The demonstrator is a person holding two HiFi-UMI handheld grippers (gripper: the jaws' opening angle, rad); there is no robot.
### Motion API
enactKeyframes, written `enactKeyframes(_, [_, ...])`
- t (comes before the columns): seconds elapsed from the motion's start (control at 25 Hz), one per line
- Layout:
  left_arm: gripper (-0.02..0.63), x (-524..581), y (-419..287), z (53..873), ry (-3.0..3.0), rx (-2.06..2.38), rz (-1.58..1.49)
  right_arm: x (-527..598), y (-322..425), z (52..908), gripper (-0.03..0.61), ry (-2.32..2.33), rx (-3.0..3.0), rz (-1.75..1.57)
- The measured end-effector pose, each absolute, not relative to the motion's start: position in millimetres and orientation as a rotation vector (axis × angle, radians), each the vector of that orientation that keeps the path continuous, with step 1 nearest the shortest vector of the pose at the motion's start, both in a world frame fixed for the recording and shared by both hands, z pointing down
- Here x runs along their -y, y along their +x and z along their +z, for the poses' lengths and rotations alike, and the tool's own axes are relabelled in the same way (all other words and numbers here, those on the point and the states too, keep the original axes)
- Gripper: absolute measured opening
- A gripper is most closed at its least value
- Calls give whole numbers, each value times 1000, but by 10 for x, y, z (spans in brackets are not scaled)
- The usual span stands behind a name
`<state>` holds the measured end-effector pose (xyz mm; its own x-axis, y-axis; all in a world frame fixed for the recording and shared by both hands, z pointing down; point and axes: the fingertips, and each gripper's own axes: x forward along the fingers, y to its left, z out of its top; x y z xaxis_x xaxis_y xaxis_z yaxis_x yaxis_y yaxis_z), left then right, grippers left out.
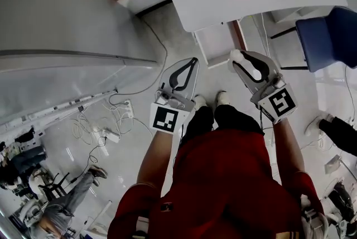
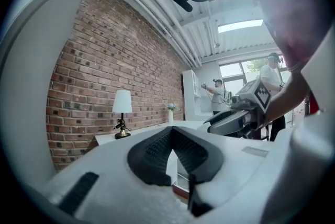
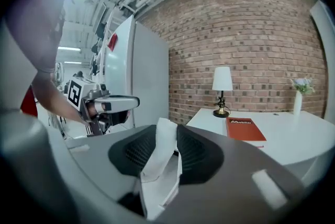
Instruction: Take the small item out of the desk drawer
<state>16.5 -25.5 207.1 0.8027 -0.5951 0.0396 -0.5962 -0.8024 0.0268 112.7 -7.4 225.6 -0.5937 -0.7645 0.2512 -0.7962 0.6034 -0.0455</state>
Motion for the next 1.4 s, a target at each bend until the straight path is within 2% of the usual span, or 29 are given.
enactKeyframes(0.68, [2, -196, 384, 1486, 3007, 896, 19, -498, 1473, 1487, 137, 1442, 2797, 184])
enactKeyframes(1.4, [2, -209, 312, 1833, 3019, 889, 57, -584, 1467, 1887, 137, 1418, 2770, 226])
